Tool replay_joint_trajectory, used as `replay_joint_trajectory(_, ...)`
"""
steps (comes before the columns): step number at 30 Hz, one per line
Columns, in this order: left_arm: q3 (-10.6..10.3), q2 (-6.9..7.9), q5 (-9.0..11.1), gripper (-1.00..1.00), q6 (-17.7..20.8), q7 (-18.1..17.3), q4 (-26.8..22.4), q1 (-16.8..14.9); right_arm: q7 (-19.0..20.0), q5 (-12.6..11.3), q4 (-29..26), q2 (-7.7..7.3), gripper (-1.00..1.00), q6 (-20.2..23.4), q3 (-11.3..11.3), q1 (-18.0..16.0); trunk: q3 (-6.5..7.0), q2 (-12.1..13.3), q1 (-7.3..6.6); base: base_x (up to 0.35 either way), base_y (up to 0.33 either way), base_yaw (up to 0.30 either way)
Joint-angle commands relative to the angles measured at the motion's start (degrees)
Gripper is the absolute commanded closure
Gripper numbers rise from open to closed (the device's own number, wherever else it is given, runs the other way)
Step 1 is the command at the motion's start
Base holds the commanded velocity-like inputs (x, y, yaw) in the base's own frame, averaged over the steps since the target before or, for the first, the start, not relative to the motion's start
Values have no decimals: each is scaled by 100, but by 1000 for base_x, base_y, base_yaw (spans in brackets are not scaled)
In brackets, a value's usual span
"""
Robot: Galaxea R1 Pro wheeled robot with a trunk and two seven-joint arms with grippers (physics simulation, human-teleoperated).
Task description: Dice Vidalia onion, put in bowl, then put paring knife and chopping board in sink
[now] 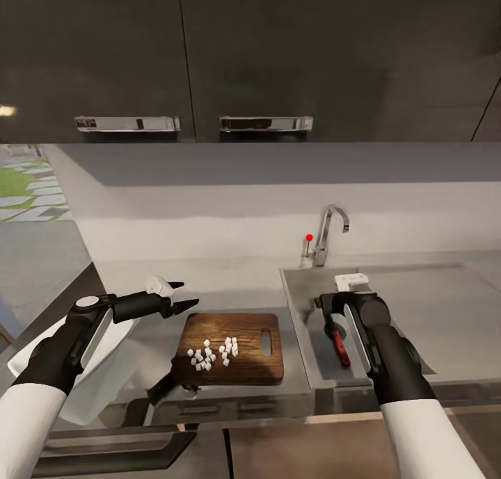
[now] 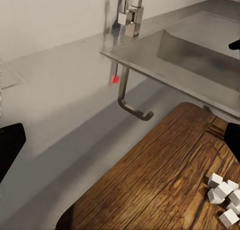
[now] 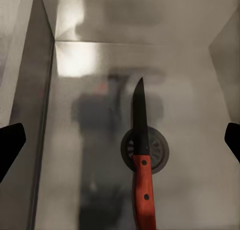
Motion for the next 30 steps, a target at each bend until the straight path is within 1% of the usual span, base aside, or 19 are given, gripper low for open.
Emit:
replay_joint_trajectory(1,-15,7,55,-100,58,2,0,-5,-3,25,-7,1,-100,28,8,-5,-5,-6,1,0,0,0)
replay_joint_trajectory(18,-11,7,55,-100,58,2,0,-2,-3,27,-10,1,-100,19,15,-5,136,-6,1,0,0,0)
replay_joint_trajectory(24,-10,15,55,-100,58,3,-2,-4,-3,27,-12,1,-100,12,15,-5,150,-6,1,-6,6,0)
replay_joint_trajectory(30,-16,16,55,-100,58,2,-8,-5,-3,27,-11,1,-100,11,15,-5,188,-6,1,-171,157,0)
